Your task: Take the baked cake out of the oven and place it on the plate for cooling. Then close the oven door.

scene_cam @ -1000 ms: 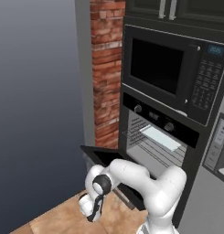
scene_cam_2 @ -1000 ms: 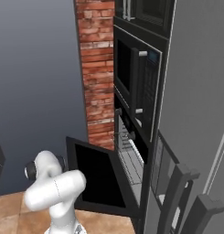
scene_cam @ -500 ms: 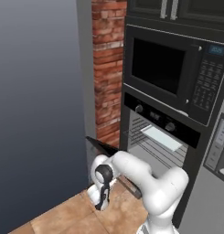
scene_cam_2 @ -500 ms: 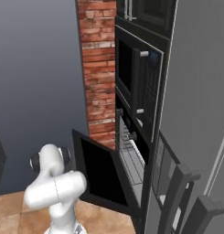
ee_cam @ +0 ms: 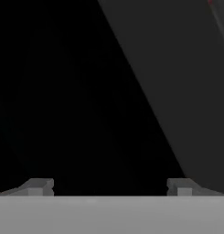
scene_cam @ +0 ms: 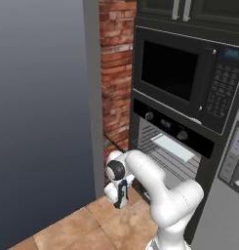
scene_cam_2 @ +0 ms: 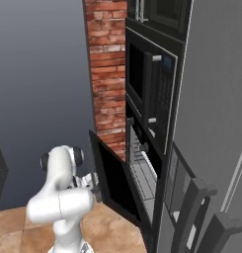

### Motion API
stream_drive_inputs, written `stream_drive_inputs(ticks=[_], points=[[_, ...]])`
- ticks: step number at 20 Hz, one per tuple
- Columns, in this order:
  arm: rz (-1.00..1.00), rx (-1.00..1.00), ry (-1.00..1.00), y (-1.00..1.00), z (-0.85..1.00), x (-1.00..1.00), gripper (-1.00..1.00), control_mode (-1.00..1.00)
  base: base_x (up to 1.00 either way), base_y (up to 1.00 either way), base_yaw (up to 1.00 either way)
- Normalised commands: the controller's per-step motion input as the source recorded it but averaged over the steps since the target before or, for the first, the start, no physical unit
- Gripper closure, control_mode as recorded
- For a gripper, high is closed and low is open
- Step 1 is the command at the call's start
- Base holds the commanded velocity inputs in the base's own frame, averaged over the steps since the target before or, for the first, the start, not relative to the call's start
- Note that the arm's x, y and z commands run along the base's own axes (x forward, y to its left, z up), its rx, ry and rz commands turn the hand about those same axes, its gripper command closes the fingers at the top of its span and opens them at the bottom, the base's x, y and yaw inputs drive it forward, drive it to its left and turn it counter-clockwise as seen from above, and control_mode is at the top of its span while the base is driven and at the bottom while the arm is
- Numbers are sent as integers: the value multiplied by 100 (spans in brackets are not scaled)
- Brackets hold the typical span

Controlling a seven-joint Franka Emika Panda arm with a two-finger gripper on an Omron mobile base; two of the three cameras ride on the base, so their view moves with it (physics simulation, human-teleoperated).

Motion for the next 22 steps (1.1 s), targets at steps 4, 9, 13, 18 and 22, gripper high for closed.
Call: stream_drive_inputs(ticks=[4,9,13,18,22], points=[[1,3,9,-100,60,100,-100,-100,0,0,0],[3,5,12,-100,48,95,-100,-100,0,0,0],[1,5,17,-100,39,91,-100,-100,0,0,0],[0,5,19,-97,38,81,-100,-100,0,0,0],[0,4,19,-84,33,67,-100,-100,0,0,0]])
